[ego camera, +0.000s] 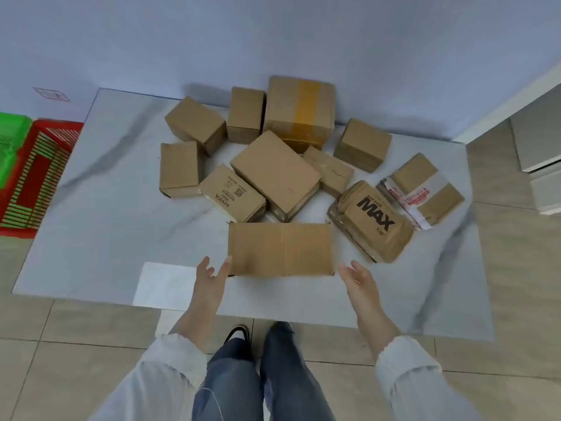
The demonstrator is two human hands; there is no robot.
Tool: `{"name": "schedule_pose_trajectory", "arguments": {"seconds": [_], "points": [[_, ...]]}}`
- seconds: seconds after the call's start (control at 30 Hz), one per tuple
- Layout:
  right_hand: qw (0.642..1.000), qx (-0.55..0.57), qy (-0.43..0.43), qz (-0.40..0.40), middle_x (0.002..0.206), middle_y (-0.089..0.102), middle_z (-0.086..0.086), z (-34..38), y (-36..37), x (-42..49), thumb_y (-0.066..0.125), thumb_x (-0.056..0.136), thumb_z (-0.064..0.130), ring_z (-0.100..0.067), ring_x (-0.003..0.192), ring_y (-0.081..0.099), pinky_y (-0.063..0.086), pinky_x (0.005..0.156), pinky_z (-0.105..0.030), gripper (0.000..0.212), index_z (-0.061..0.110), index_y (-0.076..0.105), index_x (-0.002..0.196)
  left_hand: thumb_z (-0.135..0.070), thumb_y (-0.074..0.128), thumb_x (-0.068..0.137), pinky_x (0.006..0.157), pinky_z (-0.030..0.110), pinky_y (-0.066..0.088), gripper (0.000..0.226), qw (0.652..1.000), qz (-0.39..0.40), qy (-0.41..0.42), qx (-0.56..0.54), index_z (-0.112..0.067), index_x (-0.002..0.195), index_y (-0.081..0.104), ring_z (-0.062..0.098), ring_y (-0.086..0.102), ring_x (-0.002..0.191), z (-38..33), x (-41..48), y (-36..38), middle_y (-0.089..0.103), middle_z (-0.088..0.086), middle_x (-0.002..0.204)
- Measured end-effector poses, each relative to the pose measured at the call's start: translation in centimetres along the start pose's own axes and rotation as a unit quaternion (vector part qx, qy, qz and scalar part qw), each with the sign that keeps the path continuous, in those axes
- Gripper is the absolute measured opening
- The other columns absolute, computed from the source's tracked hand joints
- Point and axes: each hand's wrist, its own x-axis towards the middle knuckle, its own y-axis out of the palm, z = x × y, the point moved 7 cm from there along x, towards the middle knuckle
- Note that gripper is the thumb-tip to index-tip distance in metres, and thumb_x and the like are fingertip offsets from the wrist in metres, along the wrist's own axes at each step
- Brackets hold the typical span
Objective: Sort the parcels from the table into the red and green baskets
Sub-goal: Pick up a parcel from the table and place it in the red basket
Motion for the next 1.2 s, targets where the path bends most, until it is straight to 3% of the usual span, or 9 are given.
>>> {"name": "schedule_pose_trajectory", "arguments": {"seconds": [0.1, 0.2, 0.37, 0.53, 0.73, 0.83, 0.93, 1.03, 1.2], "points": [[0.999, -0.013, -0.004, 0.031, 0.152, 0.032, -0.002, -0.8, 1.0, 4.8, 0.052, 0.091, 0.046, -0.019, 0.139, 0.031, 0.027, 0.108, -0.035, 0.071, 0.018, 0.022, 0.149, -0.053, 0.048, 0.089, 0.112, 0.039, 0.023, 0.075, 0.999, -0.003, 0.013, 0.030, -0.020, 0.150, 0.018, 0.024, 0.035, 0.135, 0.9, 3.8, 1.1, 0.030, 0.006, 0.152], [0.997, -0.031, -0.002, 0.072, 0.154, 0.027, -0.001, -1.3, 2.6, 8.1, 0.051, 0.089, 0.050, -0.018, 0.141, 0.028, 0.027, 0.104, -0.029, 0.077, 0.018, 0.018, 0.150, -0.056, 0.045, 0.089, 0.110, 0.037, 0.029, 0.070, 0.999, 0.025, 0.009, 0.019, -0.021, 0.147, 0.027, 0.018, 0.048, 0.114, 1.7, 6.0, 2.3, 0.041, 0.003, 0.145], [0.988, 0.000, 0.011, 0.151, 0.128, 0.055, 0.007, -2.7, 4.8, 10.1, 0.053, 0.081, 0.058, -0.014, 0.117, 0.052, 0.040, 0.098, -0.029, 0.069, 0.020, 0.041, 0.137, -0.063, 0.053, 0.075, 0.108, 0.034, 0.038, 0.078, 0.997, 0.067, 0.007, -0.030, -0.019, 0.138, 0.042, 0.017, 0.053, 0.118, 2.6, 7.7, 3.4, 0.057, -0.002, 0.129], [0.980, 0.053, 0.016, 0.193, 0.120, 0.054, 0.009, -2.4, 4.3, 8.0, 0.065, 0.066, 0.053, -0.008, 0.107, 0.056, 0.044, 0.097, -0.033, 0.081, 0.025, 0.032, 0.134, -0.065, 0.059, 0.069, 0.104, 0.034, 0.041, 0.076, 0.995, 0.094, 0.019, -0.034, -0.023, 0.131, 0.047, 0.015, 0.056, 0.116, 2.1, 5.5, 3.1, 0.061, -0.005, 0.123], [0.985, 0.081, -0.040, 0.147, 0.124, 0.054, 0.010, 2.4, 0.0, 2.4, 0.075, 0.061, 0.041, -0.011, 0.106, 0.057, 0.044, 0.100, -0.049, 0.083, 0.044, 0.026, 0.129, -0.054, 0.055, 0.083, 0.101, 0.031, 0.043, 0.066, 0.993, 0.104, 0.024, -0.056, -0.019, 0.137, 0.045, 0.015, 0.057, 0.116, -2.3, -0.4, 2.8, 0.059, -0.002, 0.127], [0.986, 0.097, -0.092, 0.100, 0.136, 0.044, 0.007, 6.2, -2.2, -1.3, 0.080, 0.066, 0.034, -0.010, 0.113, 0.052, 0.048, 0.093, -0.040, 0.082, 0.049, 0.026, 0.126, -0.046, 0.054, 0.089, 0.100, 0.035, 0.045, 0.056, 0.997, 0.055, 0.042, -0.024, -0.013, 0.133, 0.048, 0.019, 0.055, 0.112, -6.9, -3.8, 2.0, 0.057, 0.001, 0.122], [0.981, 0.030, -0.190, 0.027, 0.143, 0.028, 0.008, 10.5, -3.7, -5.3, 0.088, 0.049, 0.045, -0.012, 0.130, 0.033, 0.037, 0.106, -0.040, 0.104, 0.057, 0.025, 0.131, -0.051, 0.055, 0.087, 0.096, 0.042, 0.046, 0.064, 0.999, 0.019, 0.038, -0.025, -0.016, 0.138, 0.039, 0.021, 0.046, 0.117, -11.0, -7.7, 1.4, 0.046, 0.003, 0.134], [0.940, -0.069, -0.331, -0.040, 0.140, 0.020, 0.008, 14.4, -3.7, -10.0, 0.089, 0.056, 0.031, -0.006, 0.131, 0.017, 0.021, 0.108, -0.031, 0.106, 0.050, 0.022, 0.135, -0.067, 0.060, 0.074, 0.095, 0.051, 0.045, 0.091, 0.985, 0.109, -0.031, -0.127, -0.025, 0.147, 0.024, 0.031, 0.034, 0.136, -13.2, -11.5, 3.0, 0.030, 0.004, 0.151], [0.794, -0.215, -0.547, -0.157, 0.141, 0.019, -0.008, 17.6, -2.0, -16.4, 0.073, 0.056, 0.058, -0.031, 0.132, 0.021, 0.010, 0.112, -0.019, 0.092, 0.030, 0.033, 0.134, -0.055, 0.081, 0.056, 0.089, 0.058, 0.050, 0.099, 0.926, 0.221, -0.101, -0.288, -0.019, 0.137, 0.038, 0.041, 0.051, 0.120, -15.0, -14.6, 4.3, 0.045, 0.020, 0.136]]}}
